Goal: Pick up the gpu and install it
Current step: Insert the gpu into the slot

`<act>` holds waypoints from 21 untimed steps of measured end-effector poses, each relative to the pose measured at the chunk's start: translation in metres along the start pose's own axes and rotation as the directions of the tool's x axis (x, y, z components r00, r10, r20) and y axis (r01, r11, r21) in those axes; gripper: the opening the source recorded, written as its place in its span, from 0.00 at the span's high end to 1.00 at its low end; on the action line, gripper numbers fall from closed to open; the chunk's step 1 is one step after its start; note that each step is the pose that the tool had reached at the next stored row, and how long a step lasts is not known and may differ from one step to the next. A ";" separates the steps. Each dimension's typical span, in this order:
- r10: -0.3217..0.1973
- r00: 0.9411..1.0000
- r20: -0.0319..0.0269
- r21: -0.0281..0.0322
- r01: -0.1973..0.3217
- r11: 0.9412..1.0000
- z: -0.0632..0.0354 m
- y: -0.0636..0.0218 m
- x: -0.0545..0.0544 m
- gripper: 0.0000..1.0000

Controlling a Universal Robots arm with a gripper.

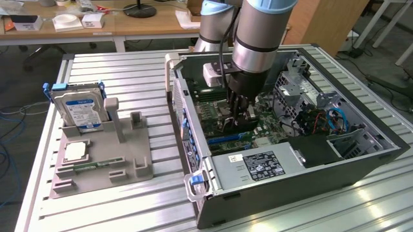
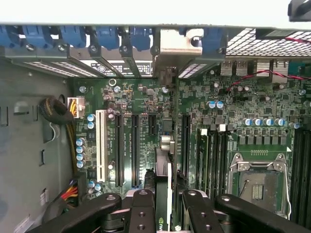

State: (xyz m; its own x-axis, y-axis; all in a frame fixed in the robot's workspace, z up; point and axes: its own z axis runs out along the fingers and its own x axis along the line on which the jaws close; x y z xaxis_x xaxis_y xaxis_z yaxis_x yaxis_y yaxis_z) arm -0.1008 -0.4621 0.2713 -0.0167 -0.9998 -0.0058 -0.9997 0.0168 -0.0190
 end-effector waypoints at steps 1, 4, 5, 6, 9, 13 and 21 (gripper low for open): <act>0.000 1.000 0.000 0.001 0.000 1.000 0.0003 0.0001 0.000 0.74; 0.000 1.000 0.000 0.001 0.000 1.000 0.0004 0.0001 0.000 0.74; 0.000 1.000 0.000 0.001 0.000 1.000 0.0005 0.0001 0.000 0.74; 0.000 1.000 0.000 0.001 0.000 1.000 0.0005 0.0001 0.000 0.74; 0.000 1.000 0.000 0.001 0.000 1.000 0.0001 0.0000 0.000 0.74; 0.000 1.000 0.000 0.002 0.000 1.000 -0.0010 -0.0003 -0.001 0.74; 0.000 1.000 0.000 0.002 0.000 1.000 -0.0008 -0.0026 -0.002 0.74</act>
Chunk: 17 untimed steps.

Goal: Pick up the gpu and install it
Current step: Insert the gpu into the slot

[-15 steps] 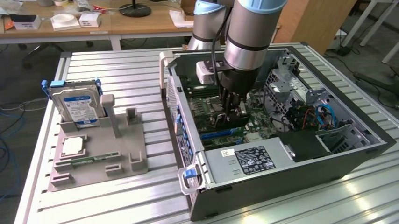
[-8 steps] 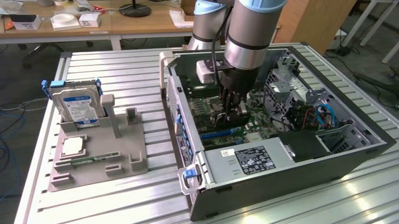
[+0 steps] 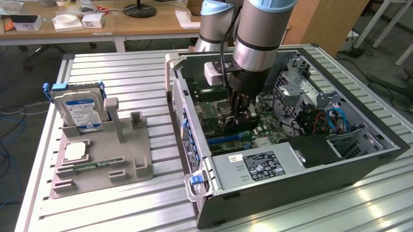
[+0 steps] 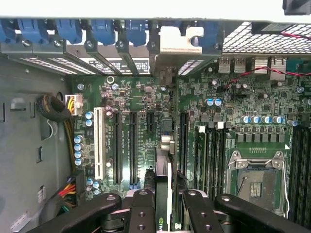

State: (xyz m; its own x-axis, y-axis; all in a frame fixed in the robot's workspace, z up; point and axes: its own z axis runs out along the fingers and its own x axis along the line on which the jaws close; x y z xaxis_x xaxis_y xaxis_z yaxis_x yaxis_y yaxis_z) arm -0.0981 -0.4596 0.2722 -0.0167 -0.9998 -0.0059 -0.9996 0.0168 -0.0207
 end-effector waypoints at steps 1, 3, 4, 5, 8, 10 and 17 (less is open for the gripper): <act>0.000 1.000 0.000 0.000 0.000 1.000 0.0001 0.0000 0.000 0.74; 0.000 1.000 0.000 0.000 0.000 1.000 0.0005 0.0000 0.000 0.74; 0.000 1.000 0.000 0.000 0.000 1.000 0.0005 0.0004 0.000 0.74; 0.000 1.000 0.000 0.000 0.000 1.000 0.0009 0.0009 -0.001 0.74; 0.000 1.000 0.000 0.002 0.000 1.000 0.0023 0.0054 -0.001 0.74; 0.000 1.000 0.000 0.003 0.000 1.000 0.0044 0.0059 -0.001 0.74; 0.000 1.000 0.000 0.018 0.000 1.000 0.0094 0.0062 -0.003 0.74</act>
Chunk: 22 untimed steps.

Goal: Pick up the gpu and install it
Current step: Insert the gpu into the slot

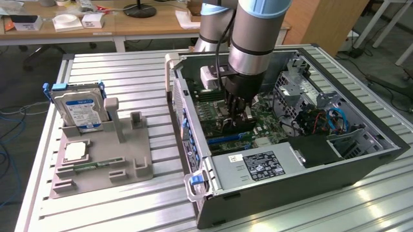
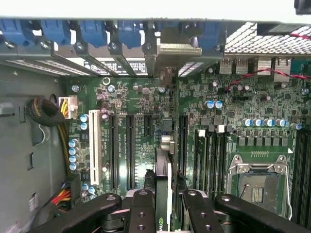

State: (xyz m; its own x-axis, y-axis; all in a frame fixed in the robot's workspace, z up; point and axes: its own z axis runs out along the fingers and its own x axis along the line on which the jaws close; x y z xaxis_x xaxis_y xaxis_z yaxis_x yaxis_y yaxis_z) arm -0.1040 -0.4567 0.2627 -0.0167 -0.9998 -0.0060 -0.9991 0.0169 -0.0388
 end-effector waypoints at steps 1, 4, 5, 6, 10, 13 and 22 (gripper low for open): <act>0.000 1.000 0.000 0.003 0.000 1.000 0.0002 0.0000 0.000 0.74; 0.000 1.000 0.000 0.004 0.000 1.000 0.0003 0.0004 0.000 0.74; 0.000 1.000 0.000 0.004 0.000 1.000 0.0008 0.0008 0.000 0.74; 0.000 1.000 0.000 0.004 0.000 1.000 0.0017 0.0012 0.000 0.74; 0.000 1.000 0.000 0.004 0.000 1.000 0.0042 0.0019 0.000 0.74; 0.000 1.000 0.000 0.005 0.000 1.000 0.0063 0.0024 -0.001 0.74; 0.000 1.000 0.000 0.006 0.000 1.000 0.0119 0.0030 -0.001 0.74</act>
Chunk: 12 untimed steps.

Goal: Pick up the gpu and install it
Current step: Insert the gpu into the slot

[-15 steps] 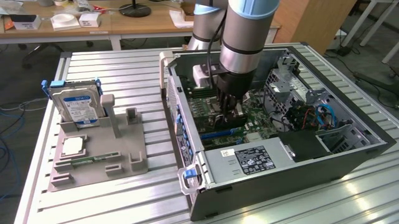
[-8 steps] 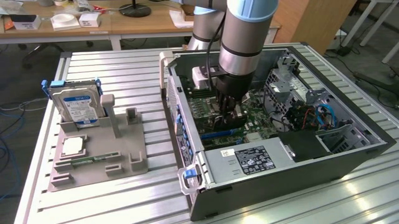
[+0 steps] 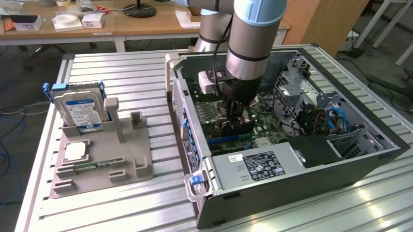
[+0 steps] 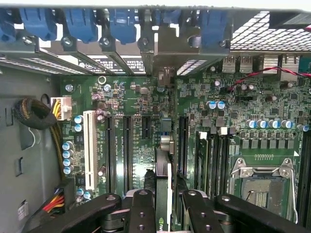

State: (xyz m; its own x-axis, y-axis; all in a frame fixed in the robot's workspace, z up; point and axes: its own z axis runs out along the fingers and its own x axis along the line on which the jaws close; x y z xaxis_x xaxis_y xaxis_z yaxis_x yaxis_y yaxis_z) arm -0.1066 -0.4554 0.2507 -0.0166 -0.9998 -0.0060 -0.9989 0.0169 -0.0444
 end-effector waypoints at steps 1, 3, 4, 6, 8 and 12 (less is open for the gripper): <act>0.000 1.000 0.000 0.000 0.000 1.000 0.0001 0.0001 0.000 0.74; 0.000 1.000 0.000 0.000 0.000 1.000 0.0005 0.0008 0.000 0.74; 0.000 1.000 0.001 0.000 0.000 1.000 0.0007 0.0017 0.000 0.74; 0.000 1.000 0.000 0.001 0.000 1.000 0.0008 0.0021 0.000 0.74; 0.000 1.000 0.000 0.003 0.000 1.000 0.0010 0.0022 0.000 0.74; 0.000 1.000 0.000 0.009 0.000 1.000 0.0012 0.0024 0.000 0.74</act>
State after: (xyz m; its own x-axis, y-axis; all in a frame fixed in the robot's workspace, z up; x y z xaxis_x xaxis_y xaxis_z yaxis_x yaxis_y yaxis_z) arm -0.1089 -0.4551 0.2494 -0.0166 -0.9998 -0.0065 -0.9984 0.0169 -0.0533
